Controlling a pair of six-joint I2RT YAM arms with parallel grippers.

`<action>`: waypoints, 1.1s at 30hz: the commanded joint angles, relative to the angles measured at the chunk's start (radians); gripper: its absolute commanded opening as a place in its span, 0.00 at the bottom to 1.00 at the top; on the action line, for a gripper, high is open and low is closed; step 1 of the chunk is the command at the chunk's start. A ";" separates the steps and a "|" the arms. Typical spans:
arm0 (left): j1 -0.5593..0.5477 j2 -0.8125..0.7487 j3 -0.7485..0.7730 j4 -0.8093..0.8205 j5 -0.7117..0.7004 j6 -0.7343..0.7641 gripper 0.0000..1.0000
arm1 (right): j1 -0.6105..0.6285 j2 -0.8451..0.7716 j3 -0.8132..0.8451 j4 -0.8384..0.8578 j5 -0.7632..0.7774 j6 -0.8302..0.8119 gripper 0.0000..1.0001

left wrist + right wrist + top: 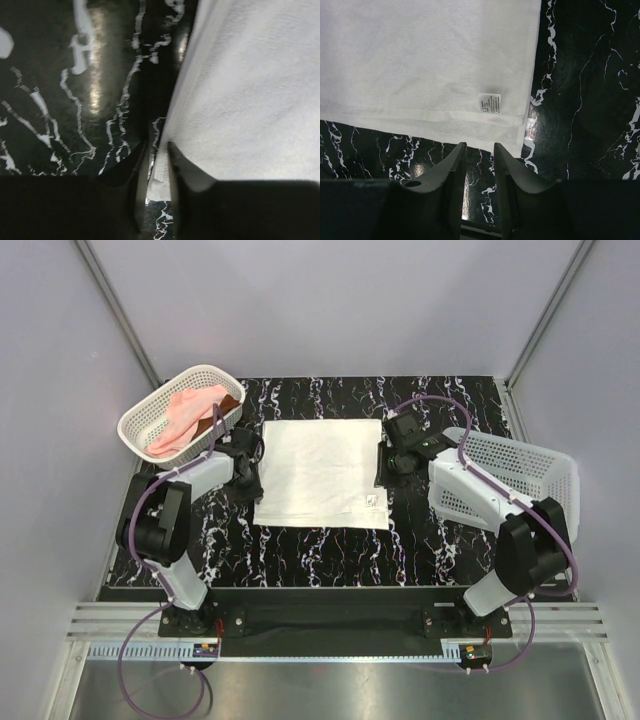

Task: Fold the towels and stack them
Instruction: Fold the towel

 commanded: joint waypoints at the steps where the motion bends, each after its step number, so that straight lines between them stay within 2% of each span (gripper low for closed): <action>1: 0.006 -0.081 -0.014 -0.052 -0.051 -0.004 0.37 | 0.014 0.021 -0.022 -0.011 0.088 0.107 0.35; 2: 0.007 -0.099 -0.018 -0.046 -0.048 -0.007 0.48 | 0.014 0.027 -0.030 -0.007 0.101 0.117 0.35; 6: 0.009 -0.158 -0.034 -0.009 0.004 -0.019 0.51 | 0.015 0.087 -0.037 0.010 0.124 0.166 0.35; 15: 0.007 -0.101 -0.133 0.115 0.139 -0.050 0.43 | 0.014 0.229 -0.034 0.079 0.142 0.166 0.36; 23: 0.004 -0.110 -0.149 0.114 0.101 -0.062 0.41 | 0.014 0.256 -0.044 0.067 0.208 0.169 0.36; 33: 0.004 -0.112 -0.156 0.108 0.086 -0.075 0.36 | 0.014 0.245 -0.093 0.102 0.171 0.174 0.36</action>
